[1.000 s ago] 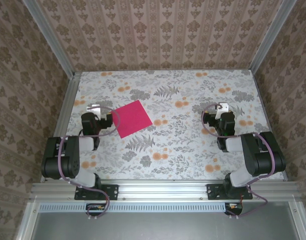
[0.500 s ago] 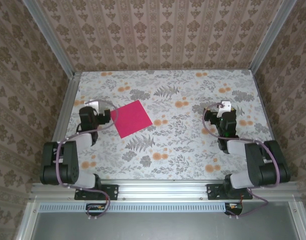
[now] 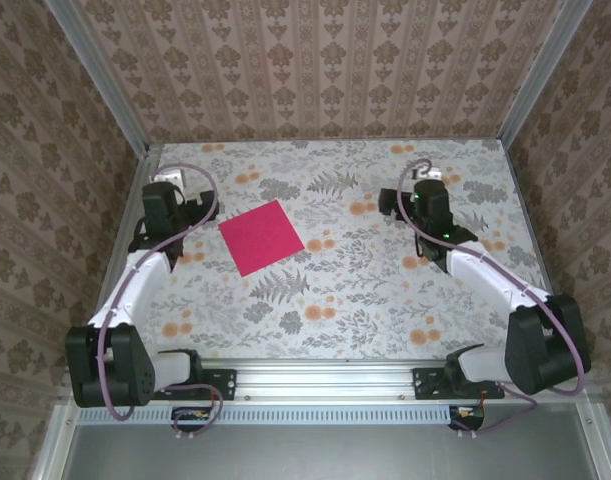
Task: Fold a paper plane with a square sheet of paper (pick it up from the middle)
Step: Move the square sheet of paper to the center of the table.
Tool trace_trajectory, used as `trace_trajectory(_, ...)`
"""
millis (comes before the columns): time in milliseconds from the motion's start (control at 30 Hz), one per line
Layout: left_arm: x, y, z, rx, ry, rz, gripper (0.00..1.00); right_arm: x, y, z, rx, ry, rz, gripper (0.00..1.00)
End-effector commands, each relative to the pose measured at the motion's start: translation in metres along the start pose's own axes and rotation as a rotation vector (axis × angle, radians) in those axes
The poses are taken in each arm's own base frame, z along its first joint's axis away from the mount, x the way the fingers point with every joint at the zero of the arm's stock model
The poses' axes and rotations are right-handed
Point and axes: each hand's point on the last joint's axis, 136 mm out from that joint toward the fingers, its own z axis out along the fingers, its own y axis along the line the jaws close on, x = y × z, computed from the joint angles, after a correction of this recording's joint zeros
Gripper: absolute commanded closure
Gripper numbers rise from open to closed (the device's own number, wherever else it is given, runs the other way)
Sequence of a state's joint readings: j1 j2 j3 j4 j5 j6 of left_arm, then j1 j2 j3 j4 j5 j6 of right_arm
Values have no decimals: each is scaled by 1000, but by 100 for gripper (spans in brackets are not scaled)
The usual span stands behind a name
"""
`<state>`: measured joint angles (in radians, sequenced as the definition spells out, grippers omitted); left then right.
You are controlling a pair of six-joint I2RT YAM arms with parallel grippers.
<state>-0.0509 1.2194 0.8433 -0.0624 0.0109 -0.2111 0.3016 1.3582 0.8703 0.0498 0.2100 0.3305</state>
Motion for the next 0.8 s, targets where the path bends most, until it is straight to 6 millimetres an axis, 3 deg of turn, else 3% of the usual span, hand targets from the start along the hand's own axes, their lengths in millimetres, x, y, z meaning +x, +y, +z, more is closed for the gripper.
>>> trace_trajectory(0, 2, -15, -18, 70, 56, -72, 0, 51, 44, 8, -66, 228, -18, 0)
trace_trajectory(167, -4, -17, -34, 74, 61, -113, 0, 83, 122, 20, -156, 320, -168, 0)
trace_trajectory(300, -3, -8, -41, 16, 99, -125, 0, 115, 173, 34, -182, 419, -293, 0)
trace_trajectory(400, 3, 0, -41, -26, 146, -126, 0, 133, 200, 44, -163, 460, -398, 0)
trace_trajectory(567, 11, 3, -39, -36, 170, -132, 0, 158, 225, 61, -124, 518, -525, 0)
trace_trajectory(767, 11, 5, -37, -41, 173, -136, 0, 177, 234, 81, -66, 565, -616, 0)
